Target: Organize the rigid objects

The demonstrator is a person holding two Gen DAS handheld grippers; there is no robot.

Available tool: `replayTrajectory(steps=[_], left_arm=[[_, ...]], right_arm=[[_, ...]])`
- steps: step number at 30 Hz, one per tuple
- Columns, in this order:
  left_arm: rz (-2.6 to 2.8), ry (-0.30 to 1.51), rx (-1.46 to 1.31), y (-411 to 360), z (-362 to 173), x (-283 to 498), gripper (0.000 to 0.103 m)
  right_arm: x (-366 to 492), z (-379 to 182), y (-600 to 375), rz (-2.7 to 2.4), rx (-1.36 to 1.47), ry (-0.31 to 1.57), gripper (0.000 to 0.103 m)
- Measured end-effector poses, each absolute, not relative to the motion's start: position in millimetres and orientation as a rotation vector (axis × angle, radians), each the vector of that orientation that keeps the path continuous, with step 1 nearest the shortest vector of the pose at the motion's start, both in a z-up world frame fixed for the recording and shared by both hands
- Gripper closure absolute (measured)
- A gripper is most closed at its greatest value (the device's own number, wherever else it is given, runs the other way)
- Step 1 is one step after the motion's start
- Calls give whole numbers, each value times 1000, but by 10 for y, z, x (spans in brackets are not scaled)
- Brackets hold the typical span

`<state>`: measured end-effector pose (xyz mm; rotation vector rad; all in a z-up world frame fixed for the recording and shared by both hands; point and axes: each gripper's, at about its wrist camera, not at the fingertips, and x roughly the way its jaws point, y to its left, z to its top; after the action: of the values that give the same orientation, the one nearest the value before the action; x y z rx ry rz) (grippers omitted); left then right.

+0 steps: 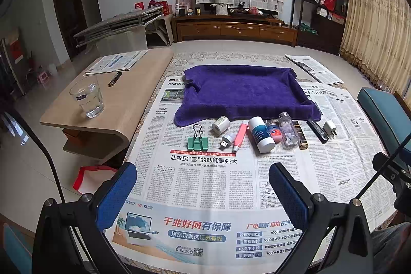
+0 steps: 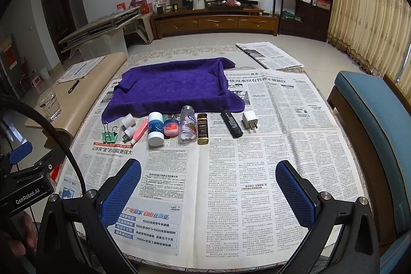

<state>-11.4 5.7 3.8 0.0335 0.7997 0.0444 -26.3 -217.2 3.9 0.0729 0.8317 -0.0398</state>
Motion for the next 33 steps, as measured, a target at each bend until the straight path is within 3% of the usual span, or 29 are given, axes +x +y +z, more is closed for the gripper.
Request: replayTrajectory(steps=[33], left_arm=[[41, 789, 31, 106, -60, 60, 0]], right_arm=[[-210, 33, -2223, -22, 82, 822, 0]])
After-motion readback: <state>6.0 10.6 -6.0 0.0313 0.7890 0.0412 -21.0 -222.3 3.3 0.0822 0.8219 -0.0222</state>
